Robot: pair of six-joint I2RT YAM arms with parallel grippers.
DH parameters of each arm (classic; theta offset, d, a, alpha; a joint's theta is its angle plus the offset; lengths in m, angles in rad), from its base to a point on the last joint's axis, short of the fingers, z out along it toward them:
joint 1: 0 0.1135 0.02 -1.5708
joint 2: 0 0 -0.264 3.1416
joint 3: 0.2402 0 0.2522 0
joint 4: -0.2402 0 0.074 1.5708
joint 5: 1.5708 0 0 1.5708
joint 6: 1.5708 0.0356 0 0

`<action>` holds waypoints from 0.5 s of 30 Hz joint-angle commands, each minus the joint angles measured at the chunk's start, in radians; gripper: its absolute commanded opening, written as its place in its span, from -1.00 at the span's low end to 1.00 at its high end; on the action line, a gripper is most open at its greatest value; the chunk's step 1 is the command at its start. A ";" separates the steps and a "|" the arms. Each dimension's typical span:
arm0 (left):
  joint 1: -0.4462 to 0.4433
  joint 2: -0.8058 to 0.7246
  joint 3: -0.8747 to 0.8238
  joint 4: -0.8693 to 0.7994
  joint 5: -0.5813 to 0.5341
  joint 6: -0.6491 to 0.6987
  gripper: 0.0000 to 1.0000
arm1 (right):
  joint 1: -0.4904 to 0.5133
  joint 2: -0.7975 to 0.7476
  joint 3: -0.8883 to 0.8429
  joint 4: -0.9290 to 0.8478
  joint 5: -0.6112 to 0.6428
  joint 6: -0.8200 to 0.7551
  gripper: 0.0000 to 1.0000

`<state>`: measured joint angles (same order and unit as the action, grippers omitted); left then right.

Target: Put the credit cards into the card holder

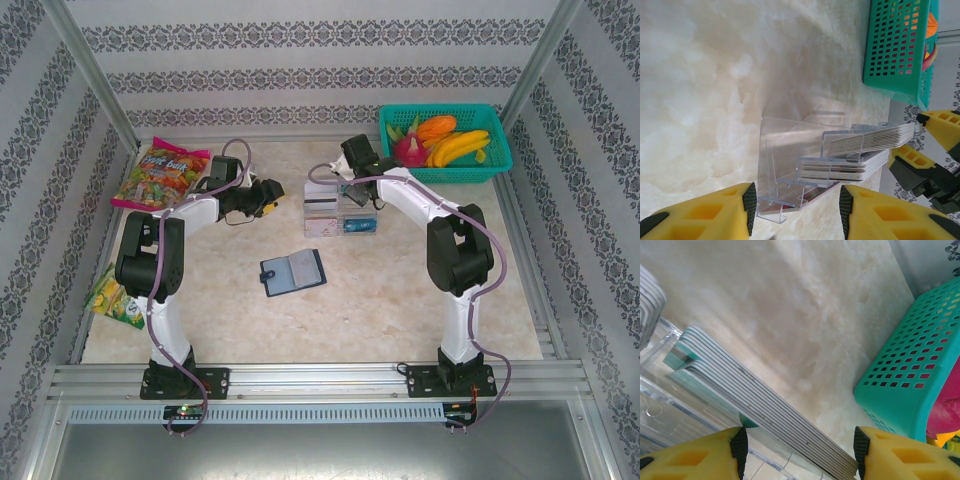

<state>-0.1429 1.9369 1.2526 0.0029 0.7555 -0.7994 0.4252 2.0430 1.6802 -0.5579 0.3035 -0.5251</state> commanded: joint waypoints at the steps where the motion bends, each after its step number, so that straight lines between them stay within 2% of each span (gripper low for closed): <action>1: -0.009 -0.001 0.030 -0.013 0.019 0.011 0.01 | -0.009 -0.030 0.033 -0.014 -0.041 -0.006 0.14; 9: -0.008 0.000 0.031 -0.014 0.019 0.011 0.01 | -0.016 -0.027 0.045 -0.040 -0.097 -0.009 -0.07; 15: -0.009 0.002 0.036 -0.009 0.020 0.004 0.01 | -0.020 -0.029 0.046 -0.049 -0.108 -0.018 -0.12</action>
<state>-0.1429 1.9369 1.2617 0.0032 0.7559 -0.7994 0.4099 2.0411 1.7050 -0.5793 0.2352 -0.5316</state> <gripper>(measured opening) 0.503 0.443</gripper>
